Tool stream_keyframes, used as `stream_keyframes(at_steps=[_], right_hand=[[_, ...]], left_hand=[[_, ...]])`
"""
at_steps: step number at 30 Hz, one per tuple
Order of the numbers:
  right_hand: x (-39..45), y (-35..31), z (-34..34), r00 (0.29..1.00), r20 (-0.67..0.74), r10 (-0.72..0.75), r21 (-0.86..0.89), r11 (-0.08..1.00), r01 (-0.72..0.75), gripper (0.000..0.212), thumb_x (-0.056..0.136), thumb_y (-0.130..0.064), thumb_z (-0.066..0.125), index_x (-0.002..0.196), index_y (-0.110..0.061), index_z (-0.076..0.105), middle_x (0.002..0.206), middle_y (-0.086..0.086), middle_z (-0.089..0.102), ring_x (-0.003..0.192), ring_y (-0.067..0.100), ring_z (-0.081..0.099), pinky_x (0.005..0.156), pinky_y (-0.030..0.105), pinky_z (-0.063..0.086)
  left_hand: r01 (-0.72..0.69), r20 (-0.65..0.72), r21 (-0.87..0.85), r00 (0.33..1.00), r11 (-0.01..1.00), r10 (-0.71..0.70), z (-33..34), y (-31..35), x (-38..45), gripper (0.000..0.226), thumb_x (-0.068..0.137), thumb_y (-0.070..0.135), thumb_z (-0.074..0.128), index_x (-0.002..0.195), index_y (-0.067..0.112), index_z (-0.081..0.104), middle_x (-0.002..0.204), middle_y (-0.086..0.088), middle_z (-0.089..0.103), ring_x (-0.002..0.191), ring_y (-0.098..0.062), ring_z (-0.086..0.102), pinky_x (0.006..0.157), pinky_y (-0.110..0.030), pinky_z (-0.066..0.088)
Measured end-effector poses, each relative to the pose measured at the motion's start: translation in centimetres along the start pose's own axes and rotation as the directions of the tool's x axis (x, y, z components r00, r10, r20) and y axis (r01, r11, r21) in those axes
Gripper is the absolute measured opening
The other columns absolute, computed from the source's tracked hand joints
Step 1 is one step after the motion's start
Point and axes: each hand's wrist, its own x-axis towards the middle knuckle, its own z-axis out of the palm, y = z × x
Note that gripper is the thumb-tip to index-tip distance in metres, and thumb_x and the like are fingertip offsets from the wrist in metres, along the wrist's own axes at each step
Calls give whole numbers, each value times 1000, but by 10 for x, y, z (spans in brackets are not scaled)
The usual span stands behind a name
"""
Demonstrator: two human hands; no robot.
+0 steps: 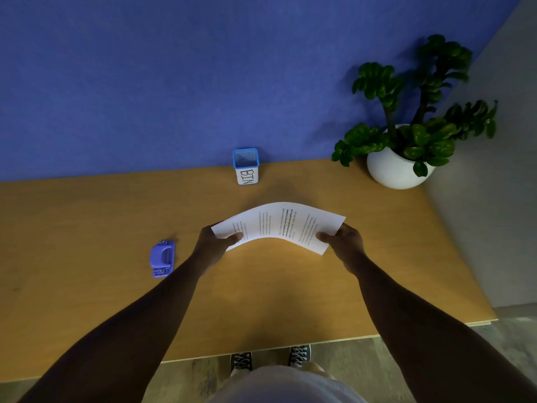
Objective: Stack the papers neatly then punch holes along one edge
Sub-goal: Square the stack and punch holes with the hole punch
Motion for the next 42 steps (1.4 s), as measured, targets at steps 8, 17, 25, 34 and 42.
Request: stream_keyframes(at_steps=[8, 17, 25, 34, 42], right_hand=[[6, -7, 6, 998, -22, -54, -100, 994, 51, 17, 86, -18, 73, 102, -23, 66, 92, -8, 69, 82, 9, 66, 63, 22, 53], [10, -17, -3, 999, -6, -32, 188, 982, 33, 16, 84, -8, 74, 92, -22, 73, 95, -1, 77, 83, 19, 73, 67, 31, 57], [6, -14, -7, 1000, 5, 20, 355, 935, -21, 29, 85, -4, 71, 112, 0, 66, 108, 13, 74, 94, 31, 71, 80, 44, 59], [6, -17, 1, 999, 0, 43, 476, 878, -38, 18, 86, -5, 71, 100, -16, 71, 103, 7, 76, 92, 27, 72, 71, 39, 60], [-3, -18, 27, 998, 29, 48, 601, 797, -56, 34, 87, -3, 69, 120, -10, 65, 117, 9, 72, 107, 30, 69, 87, 50, 57]], left_hand=[[-61, 36, 53, 998, 997, 59, -3, 13, 8, 12, 84, 18, 78, 93, 24, 72, 91, 9, 76, 86, -12, 73, 73, -28, 58], [-173, 20, -4, 985, 985, 173, -11, 35, 12, 14, 88, 21, 74, 102, 22, 73, 96, 10, 78, 84, -11, 75, 65, -20, 57], [-164, -81, -75, 984, 984, 158, -17, 37, 13, 16, 89, 15, 73, 102, 22, 73, 87, 10, 78, 77, -3, 73, 66, -17, 57], [1, -164, -426, 983, 905, -79, -6, 46, 12, 31, 89, 22, 72, 120, 25, 66, 108, 6, 71, 95, -8, 66, 79, -26, 54], [5, -135, -624, 984, 781, -115, 16, 62, 12, 25, 88, 18, 74, 112, 23, 69, 110, 5, 75, 97, -9, 72, 72, -24, 59]])
